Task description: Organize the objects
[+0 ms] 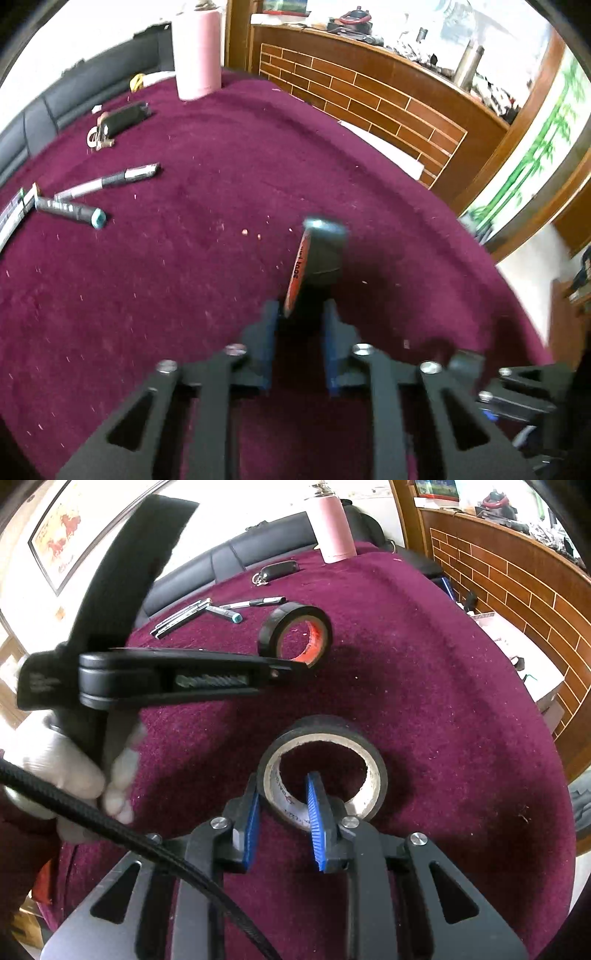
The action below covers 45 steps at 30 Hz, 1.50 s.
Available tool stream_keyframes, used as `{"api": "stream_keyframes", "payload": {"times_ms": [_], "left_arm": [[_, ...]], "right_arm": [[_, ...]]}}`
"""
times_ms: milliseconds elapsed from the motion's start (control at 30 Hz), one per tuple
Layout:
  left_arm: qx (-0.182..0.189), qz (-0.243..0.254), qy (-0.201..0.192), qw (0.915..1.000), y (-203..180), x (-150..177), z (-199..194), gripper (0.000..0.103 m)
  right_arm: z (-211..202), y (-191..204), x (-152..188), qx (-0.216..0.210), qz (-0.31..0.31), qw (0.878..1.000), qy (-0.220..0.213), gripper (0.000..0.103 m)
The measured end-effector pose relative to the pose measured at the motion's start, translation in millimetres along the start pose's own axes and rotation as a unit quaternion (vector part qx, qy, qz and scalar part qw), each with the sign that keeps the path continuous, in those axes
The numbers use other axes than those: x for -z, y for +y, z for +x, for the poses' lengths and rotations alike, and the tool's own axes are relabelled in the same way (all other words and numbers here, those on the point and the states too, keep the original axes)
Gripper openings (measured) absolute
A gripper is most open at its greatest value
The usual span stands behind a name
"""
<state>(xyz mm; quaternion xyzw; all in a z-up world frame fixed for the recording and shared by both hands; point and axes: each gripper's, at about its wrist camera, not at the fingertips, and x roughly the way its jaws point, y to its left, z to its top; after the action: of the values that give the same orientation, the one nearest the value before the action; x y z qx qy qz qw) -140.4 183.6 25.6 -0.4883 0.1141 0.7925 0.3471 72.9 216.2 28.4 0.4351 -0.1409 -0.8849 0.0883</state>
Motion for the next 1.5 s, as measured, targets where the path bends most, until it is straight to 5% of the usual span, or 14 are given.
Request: {"api": "stream_keyframes", "payload": {"times_ms": [167, 400, 600, 800, 1100, 1500], "left_arm": [[-0.019, -0.005, -0.023, 0.9995, 2.7, -2.0, -12.9, 0.017], [-0.04, 0.047, -0.035, 0.9975, -16.2, -18.9, 3.6, 0.02], [-0.025, 0.033, -0.03, 0.9987, -22.4, -30.6, 20.7, 0.026], [0.02, 0.022, -0.066, 0.9974, -31.6, -22.6, -9.7, 0.014], [0.036, -0.027, -0.1, 0.9939, -10.2, 13.7, -64.2, 0.012], [0.032, -0.123, -0.175, 0.9763, 44.0, 114.1, -170.4, 0.012]], "right_arm": [[-0.3, 0.3, 0.4, 0.001, -0.001, 1.0, 0.0, 0.021], [-0.8, -0.8, 0.8, -0.003, 0.001, 1.0, 0.0, 0.021], [-0.2, -4.0, 0.4, -0.013, 0.007, 1.0, -0.001, 0.021], [-1.2, -7.0, 1.2, -0.022, 0.017, 1.0, -0.004, 0.02], [-4.4, -19.5, 0.6, -0.07, 0.053, 0.996, -0.005, 0.02], [-32.1, 5.0, 9.1, -0.109, 0.064, 0.992, -0.022, 0.016]]}}
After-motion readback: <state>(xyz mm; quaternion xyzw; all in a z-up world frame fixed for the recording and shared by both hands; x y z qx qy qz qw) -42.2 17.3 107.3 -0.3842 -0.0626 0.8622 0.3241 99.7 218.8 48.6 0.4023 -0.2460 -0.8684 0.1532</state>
